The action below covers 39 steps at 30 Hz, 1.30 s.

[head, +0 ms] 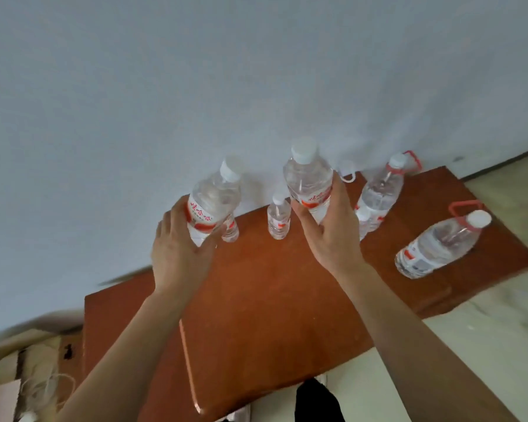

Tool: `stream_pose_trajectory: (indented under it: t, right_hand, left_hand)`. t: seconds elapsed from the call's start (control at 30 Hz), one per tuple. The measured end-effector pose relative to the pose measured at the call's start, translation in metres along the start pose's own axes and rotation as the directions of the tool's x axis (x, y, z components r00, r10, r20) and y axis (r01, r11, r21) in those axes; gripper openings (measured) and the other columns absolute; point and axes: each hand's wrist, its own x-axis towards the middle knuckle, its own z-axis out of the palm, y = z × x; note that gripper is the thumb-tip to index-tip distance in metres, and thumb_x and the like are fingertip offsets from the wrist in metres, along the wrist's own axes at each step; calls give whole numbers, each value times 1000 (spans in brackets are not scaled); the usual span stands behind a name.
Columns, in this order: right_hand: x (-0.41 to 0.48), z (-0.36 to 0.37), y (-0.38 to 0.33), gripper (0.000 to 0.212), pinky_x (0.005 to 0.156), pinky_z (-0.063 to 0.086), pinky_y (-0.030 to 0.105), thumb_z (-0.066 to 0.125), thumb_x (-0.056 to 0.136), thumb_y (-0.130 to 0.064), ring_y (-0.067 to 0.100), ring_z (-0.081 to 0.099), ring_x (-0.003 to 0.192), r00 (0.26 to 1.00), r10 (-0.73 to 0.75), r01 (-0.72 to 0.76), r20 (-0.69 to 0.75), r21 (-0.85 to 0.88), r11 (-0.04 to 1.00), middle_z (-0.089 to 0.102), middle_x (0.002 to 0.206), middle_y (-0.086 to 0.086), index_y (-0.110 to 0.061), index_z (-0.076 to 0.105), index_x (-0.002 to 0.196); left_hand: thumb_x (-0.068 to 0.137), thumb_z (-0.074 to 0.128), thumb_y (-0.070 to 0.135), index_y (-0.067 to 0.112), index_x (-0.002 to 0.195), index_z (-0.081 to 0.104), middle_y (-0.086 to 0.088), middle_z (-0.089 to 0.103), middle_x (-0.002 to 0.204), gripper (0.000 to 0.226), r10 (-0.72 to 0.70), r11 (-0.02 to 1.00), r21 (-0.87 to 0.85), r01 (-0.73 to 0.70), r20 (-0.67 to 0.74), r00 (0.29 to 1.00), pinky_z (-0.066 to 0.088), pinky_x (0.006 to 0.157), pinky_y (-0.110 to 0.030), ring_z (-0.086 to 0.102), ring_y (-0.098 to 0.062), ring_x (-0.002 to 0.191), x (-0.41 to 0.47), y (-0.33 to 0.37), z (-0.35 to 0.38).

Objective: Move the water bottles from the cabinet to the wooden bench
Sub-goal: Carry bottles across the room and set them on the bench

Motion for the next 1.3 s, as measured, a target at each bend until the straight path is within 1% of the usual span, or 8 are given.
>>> stream_pose_trajectory:
  t: [0.13,0.4,0.53,0.67,0.9,1.07,1.2,1.3]
  right_hand:
    - [-29,-49,-52,67,106,51,41,66,99,-36,23,50,137,973,-101,54,-208,-221,974,51,148,12,-5,36,150]
    - [-174,-155,-141,64,88,51,35,63,97,-39,24,54,120,864,-161,-162,-478,-564,809,49,138,6,-10,37,148]
    - [-285,-220,-183,64,86,52,38,68,95,-35,26,56,118,794,-156,-358,-587,-659,661,51,137,9,-10,39,146]
    - [-411,-280,-242,67,86,50,35,76,89,-27,28,58,118,649,-191,-572,-737,-638,515,53,137,8,-9,43,145]
    - [-678,-325,-362,68,95,52,45,78,88,-20,28,56,120,438,-242,-843,-866,-490,225,57,138,9,-13,45,147]
    - [-899,-314,-492,68,94,51,47,80,86,-21,32,59,114,268,-277,-963,-922,-269,-39,58,133,7,-18,48,146]
    - [-1028,-297,-580,71,99,48,51,80,84,-16,30,55,119,137,-353,-981,-926,-76,-180,57,134,7,-19,47,147]
    - [-1104,-286,-628,73,103,44,58,80,84,-15,30,51,124,32,-403,-962,-915,81,-260,55,137,8,-21,45,148]
  left_hand:
    - [80,82,28,11,136,49,-11,58,129,67,281,957,-55,-285,-71,957,50,90,-54,56,-34,117,-3,19,-44]
    - [78,76,14,12,139,47,-11,58,135,68,671,690,-258,-676,-122,731,41,105,-62,50,-32,126,-55,88,-70]
    - [73,85,9,10,137,48,-16,59,134,74,834,467,-371,-803,-116,539,44,102,-63,52,-36,123,-131,148,-70]
    - [73,84,6,15,138,43,-18,57,134,77,945,209,-438,-874,-141,296,41,101,-69,52,-39,124,-243,202,-82]
    - [70,78,1,17,147,40,-16,53,136,88,976,-146,-586,-797,-216,-19,36,103,-68,49,-40,120,-491,246,-131]
    - [67,79,-1,21,152,34,-16,53,138,99,932,-361,-710,-605,-254,-258,34,104,-70,50,-41,124,-730,237,-205]
    - [65,82,-1,27,153,31,-15,55,137,105,844,-518,-735,-438,-353,-404,32,107,-71,51,-39,125,-886,222,-276]
    - [67,81,1,30,155,30,-14,55,137,106,779,-595,-740,-313,-436,-450,29,108,-71,51,-39,126,-986,208,-322]
